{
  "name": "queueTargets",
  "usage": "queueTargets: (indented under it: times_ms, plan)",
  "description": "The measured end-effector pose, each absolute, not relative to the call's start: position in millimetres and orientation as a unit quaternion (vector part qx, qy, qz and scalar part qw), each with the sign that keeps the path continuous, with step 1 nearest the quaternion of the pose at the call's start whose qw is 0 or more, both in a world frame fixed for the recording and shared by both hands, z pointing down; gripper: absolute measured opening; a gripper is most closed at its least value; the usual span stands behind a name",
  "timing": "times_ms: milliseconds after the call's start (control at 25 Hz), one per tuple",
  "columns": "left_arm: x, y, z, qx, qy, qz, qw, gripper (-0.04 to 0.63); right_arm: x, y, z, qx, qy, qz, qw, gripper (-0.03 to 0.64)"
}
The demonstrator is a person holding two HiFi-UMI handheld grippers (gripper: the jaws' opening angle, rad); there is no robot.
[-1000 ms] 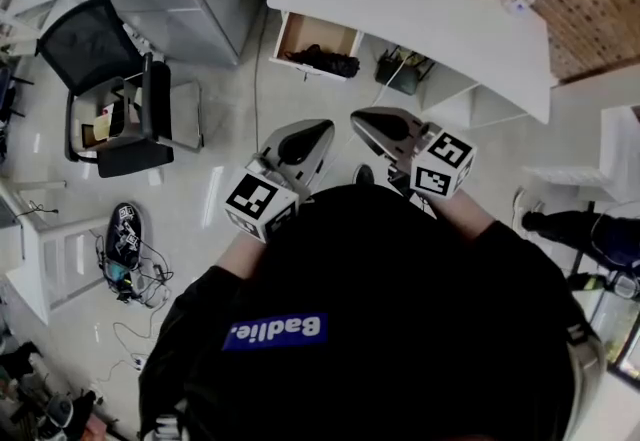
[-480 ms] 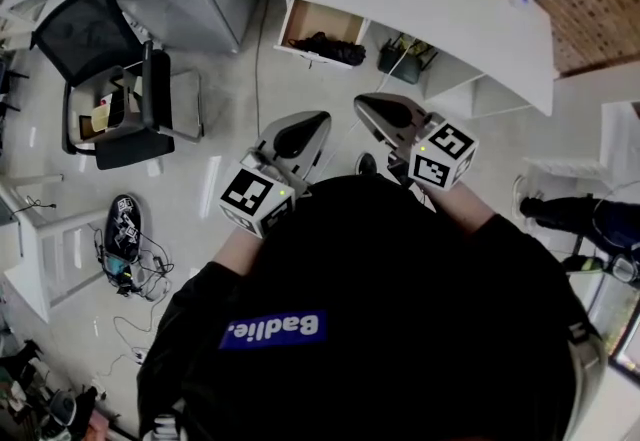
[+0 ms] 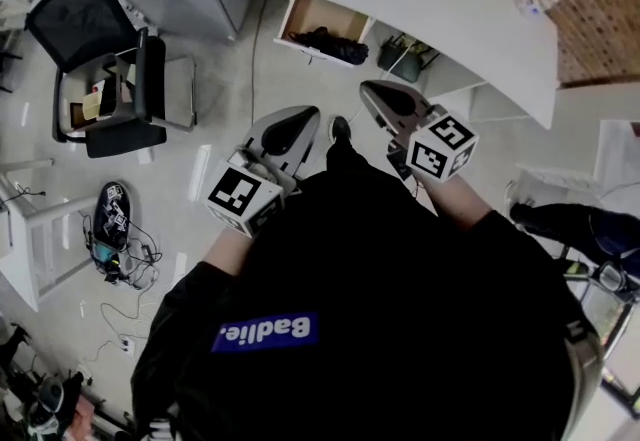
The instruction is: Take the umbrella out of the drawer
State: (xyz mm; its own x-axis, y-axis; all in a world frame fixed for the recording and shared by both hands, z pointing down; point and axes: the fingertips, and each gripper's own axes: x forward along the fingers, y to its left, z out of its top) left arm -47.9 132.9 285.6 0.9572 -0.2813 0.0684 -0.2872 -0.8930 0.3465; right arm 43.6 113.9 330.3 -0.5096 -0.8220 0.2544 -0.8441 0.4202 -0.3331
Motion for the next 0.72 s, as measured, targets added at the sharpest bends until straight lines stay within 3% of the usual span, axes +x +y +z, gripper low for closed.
queueTargets:
  times_ms: [320, 720]
  plan:
    - [-8, 70, 287, 0.962, -0.205, 0.026, 0.178, 0.002, 77, 34, 348, 0.442, -0.870, 0.210, 0.053, 0.028]
    - [43, 8, 299, 0.936, -0.290, 0.043, 0.196, 0.002, 127, -34, 444, 0.363, -0.880, 0.228, 0.207, 0.029]
